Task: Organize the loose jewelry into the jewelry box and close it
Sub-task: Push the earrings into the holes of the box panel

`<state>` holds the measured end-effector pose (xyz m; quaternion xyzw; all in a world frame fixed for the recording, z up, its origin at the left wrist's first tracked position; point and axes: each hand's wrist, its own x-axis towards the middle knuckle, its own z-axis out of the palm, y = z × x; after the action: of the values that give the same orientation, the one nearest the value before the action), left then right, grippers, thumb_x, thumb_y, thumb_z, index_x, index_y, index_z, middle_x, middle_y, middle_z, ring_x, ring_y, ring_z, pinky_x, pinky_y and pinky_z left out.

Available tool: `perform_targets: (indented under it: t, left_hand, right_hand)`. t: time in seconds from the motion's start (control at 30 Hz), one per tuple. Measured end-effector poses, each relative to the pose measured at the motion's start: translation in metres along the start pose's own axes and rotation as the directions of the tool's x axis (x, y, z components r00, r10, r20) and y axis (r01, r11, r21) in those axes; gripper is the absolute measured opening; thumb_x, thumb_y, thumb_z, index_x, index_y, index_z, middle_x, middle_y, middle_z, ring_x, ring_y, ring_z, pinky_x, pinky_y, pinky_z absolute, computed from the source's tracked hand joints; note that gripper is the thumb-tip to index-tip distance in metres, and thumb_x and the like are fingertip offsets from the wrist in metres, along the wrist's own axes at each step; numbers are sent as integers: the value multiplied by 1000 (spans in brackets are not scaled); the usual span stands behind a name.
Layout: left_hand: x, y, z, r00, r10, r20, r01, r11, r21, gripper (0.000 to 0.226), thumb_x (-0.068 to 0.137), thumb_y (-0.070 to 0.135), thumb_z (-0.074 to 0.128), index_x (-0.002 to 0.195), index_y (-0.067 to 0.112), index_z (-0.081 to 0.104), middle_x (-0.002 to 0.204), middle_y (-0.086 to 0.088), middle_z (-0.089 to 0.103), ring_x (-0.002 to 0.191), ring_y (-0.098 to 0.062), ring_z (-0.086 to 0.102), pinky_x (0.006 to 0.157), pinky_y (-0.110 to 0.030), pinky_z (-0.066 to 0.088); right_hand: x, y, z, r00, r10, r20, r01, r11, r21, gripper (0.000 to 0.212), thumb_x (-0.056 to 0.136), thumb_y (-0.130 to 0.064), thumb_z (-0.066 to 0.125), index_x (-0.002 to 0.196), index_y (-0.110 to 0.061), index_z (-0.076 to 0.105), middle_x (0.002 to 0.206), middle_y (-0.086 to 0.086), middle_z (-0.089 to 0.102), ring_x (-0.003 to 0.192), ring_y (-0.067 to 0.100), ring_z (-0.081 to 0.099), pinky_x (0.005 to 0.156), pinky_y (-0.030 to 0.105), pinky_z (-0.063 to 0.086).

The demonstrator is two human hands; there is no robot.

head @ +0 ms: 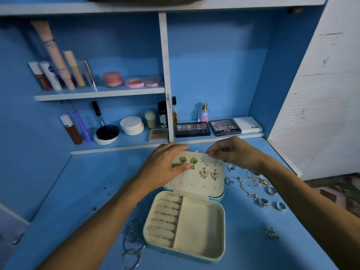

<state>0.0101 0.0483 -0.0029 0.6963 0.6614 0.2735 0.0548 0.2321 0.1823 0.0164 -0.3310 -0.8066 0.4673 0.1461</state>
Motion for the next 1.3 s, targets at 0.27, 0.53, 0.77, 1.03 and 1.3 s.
perform_targets:
  t: [0.27,0.53,0.77,1.03,1.3]
  left_hand:
    - [-6,-9,11,999,-33,36,32,999,37,46,95,43,65,137,25,59,135,8,59,126,-14,49,107,-34,40]
    - [-16,-14,10,999,-37,1,37,999,14,34,100,36,60,131,22,64,125,8,64,117,-11,54,100,-34,45]
    - [-45,-24,-19,994,-71,-87,70,997,-11,24,102,25,58,122,18,69,114,8,67,107,-8,60,92,-29,49]
    - [-125,-67,-67,926,-282,-251,289,957,-6,7,96,20,66,97,21,74,89,14,71,80,-4,64,76,-30,54]
    - [-174,-85,-70,909,-394,-135,402,915,41,8,90,24,72,87,30,72,79,18,64,75,3,60,71,-25,49]
  right_hand:
    - [10,12,13,998,35,-57,-46,977,-207,16,96,-17,64,98,-24,78,94,-15,73,87,3,64,66,9,45]
    - [7,10,19,997,51,-60,-67,949,-309,19,99,-17,59,107,-21,76,100,-13,69,95,7,64,70,12,49]
    - [5,2,20,990,10,-141,-69,904,-421,25,97,-13,53,96,-25,75,84,-17,67,76,3,63,57,2,42]
    - [11,-43,73,944,-295,-146,206,875,-438,19,95,-14,60,100,-21,77,96,-6,75,79,13,67,80,31,56]
    - [24,-66,128,930,-368,8,336,838,-431,18,94,-13,63,100,-21,78,100,-7,75,89,12,67,88,24,50]
